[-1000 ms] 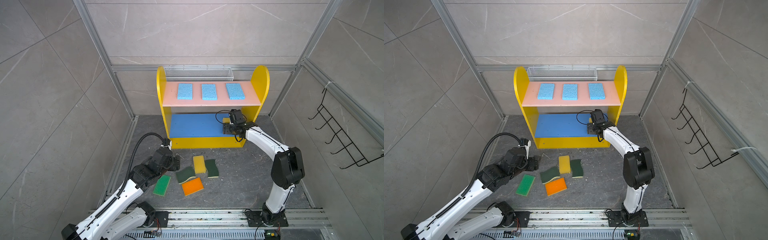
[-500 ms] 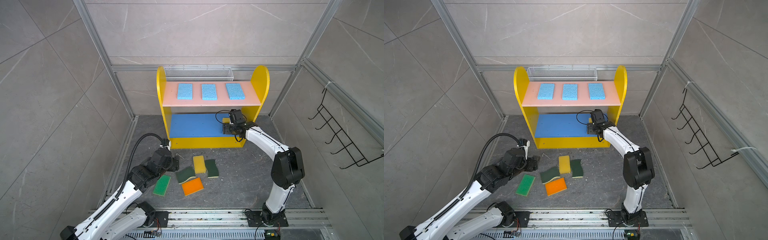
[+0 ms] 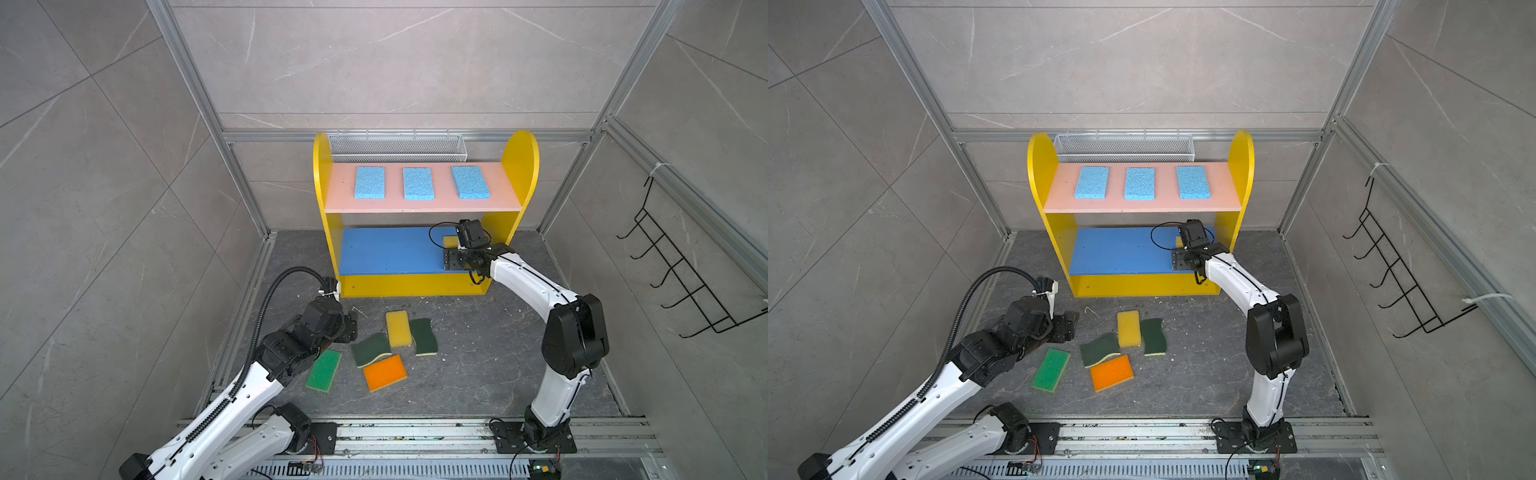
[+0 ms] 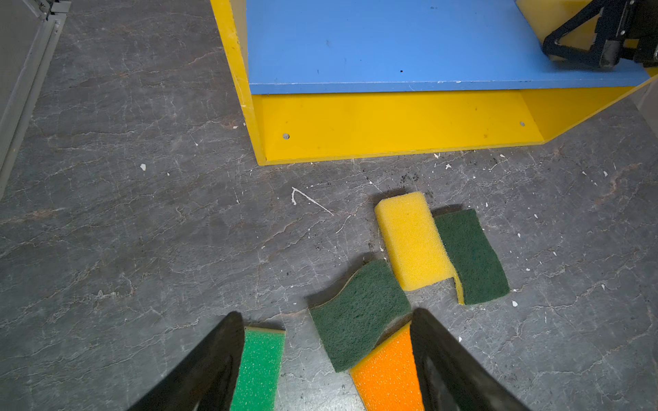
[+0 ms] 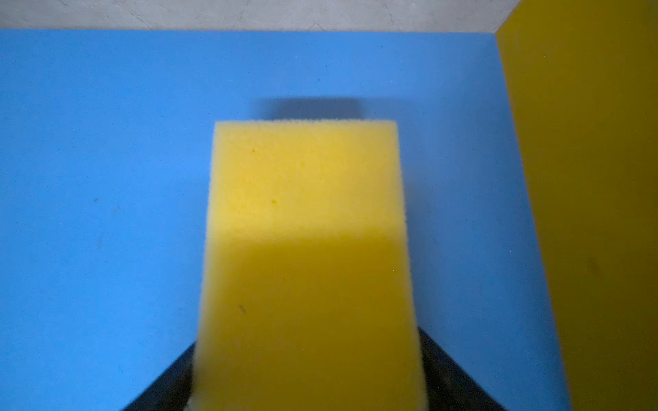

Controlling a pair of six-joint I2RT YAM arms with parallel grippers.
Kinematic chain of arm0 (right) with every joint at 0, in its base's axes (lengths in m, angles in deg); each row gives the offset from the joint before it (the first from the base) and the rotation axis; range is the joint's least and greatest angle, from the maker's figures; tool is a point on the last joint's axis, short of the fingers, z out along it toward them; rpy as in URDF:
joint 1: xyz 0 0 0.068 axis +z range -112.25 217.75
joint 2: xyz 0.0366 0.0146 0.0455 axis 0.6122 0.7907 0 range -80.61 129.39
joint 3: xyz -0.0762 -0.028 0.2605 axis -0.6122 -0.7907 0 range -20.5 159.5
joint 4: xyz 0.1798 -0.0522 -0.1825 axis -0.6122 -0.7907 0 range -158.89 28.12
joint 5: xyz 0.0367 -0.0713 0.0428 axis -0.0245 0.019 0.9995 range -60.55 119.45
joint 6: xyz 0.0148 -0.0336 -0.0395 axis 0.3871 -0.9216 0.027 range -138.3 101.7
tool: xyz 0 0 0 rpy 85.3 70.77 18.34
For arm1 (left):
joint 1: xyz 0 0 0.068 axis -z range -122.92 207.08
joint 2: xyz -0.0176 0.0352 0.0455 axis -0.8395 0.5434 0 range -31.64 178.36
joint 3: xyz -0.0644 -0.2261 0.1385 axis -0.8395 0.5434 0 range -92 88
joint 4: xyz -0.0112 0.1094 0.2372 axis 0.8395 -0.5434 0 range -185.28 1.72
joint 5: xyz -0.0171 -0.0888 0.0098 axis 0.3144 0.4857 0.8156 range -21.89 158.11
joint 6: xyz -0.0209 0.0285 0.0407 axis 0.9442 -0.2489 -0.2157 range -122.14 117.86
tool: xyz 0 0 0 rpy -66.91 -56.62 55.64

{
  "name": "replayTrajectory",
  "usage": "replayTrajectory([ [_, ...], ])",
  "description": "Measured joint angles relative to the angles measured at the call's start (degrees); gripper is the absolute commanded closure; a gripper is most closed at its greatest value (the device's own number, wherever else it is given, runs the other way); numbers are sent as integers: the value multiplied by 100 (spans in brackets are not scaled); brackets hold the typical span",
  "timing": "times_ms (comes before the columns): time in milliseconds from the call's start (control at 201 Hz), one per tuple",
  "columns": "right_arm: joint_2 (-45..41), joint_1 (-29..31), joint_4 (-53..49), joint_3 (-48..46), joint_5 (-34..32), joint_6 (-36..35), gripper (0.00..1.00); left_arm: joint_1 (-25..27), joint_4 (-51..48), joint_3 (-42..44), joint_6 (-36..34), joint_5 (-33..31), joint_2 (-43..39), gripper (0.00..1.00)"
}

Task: Place and organize the cleaning sponges onto the shelf
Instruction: 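Lower the yellow sponge onto the blue shelf with the right gripper, then open the right gripper and withdraw it toward the floor sponges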

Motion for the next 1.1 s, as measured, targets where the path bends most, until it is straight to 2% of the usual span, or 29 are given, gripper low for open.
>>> replayTrajectory([
  [219,-140,0,-129,-44,-7,24,12,0,-35,0,0,0,-28,23],
  [508,-1102,186,-111,-713,136,68,9,0,-39,0,63,13,66,23],
  [727,-2085,647,-87,-1827,173,254,8,0,35,179,216,162,313,23],
  [966,-3694,863,-133,-3366,188,782,6,2,96,527,372,461,595,22],
  [1095,-4236,868,-323,-3893,210,1010,6,33,146,601,328,713,1008,21],
])
